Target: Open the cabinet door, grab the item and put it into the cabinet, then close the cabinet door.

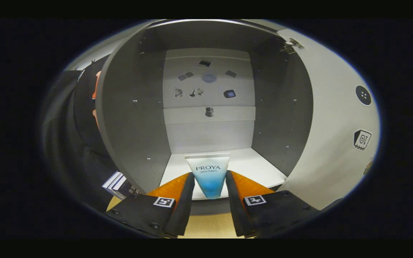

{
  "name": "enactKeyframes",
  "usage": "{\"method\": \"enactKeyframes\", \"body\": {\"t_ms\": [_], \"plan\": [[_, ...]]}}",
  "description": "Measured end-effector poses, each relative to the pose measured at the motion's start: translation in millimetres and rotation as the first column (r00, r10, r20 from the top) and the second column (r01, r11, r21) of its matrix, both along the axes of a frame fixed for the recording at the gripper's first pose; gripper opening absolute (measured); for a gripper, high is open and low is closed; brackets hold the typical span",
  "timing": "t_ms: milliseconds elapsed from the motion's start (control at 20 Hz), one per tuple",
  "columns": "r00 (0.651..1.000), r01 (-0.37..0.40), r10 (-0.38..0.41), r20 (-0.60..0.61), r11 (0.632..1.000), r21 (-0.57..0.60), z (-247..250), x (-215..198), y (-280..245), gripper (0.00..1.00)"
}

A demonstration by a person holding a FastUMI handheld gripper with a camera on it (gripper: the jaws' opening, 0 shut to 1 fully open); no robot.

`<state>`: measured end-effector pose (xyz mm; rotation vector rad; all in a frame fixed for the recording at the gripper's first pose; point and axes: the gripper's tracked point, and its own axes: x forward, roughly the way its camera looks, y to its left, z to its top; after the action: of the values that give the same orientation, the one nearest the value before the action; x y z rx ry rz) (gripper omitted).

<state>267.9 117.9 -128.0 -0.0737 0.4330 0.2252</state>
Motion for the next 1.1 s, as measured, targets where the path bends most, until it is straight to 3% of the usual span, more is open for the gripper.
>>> {"method": "enactKeyframes", "body": {"t_ms": [550,950,1050,1100], "plan": [[0.996,-0.013,0.012,-0.09,1.0,-0.008,-41,33,9,0.57],[0.997,-0.008,0.006,-0.076,1.0,-0.019,-42,35,11,0.61],[0.998,0.003,-0.004,-0.056,1.0,-0.028,-35,29,7,0.73],[0.999,0.006,-0.008,-0.04,0.999,-0.034,-30,26,5,0.86]]}}
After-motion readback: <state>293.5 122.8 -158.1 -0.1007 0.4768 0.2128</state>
